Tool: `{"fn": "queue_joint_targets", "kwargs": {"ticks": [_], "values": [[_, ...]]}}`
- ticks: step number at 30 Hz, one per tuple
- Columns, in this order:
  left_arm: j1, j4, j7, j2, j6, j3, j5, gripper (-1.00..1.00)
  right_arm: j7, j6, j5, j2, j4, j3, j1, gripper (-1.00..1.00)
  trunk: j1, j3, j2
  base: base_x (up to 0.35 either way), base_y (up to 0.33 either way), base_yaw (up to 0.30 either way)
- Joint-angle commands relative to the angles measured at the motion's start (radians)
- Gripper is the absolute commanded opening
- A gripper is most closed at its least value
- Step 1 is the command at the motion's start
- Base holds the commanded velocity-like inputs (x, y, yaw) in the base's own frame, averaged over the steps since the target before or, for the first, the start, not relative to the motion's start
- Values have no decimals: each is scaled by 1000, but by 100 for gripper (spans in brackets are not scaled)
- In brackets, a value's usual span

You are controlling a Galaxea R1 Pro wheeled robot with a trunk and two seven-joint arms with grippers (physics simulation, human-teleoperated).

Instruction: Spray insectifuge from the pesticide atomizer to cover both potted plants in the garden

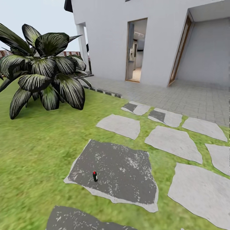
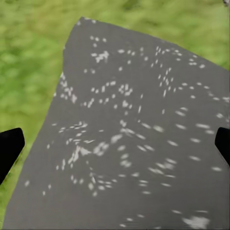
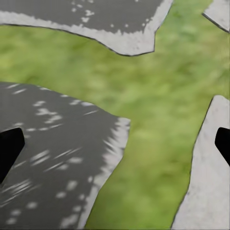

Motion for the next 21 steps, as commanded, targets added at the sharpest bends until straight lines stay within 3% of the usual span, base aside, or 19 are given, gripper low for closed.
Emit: {"fn": "queue_joint_targets", "kwargs": {"ticks": [1,9,16,19,21], "values": [[-1,1,3,0,-3,-4,5,100,0,-3,1,0,0,0,0,100,0,-1,0,287,226,-232],[-1,1,3,0,-3,-4,5,100,-1,-3,1,0,2,0,0,100,0,-1,0,281,200,-268],[-12,-13,3,-3,2,-4,5,100,-3,-1,1,0,-21,0,-2,100,0,-1,0,118,61,-45],[-81,-40,0,-2,11,-5,-19,100,-3,1,2,-1,-110,0,-37,100,0,-1,0,6,3,-2],[-163,-46,1,0,17,-5,-57,100,-2,5,2,-3,-166,0,-112,100,0,-1,0,1,1,0]]}}
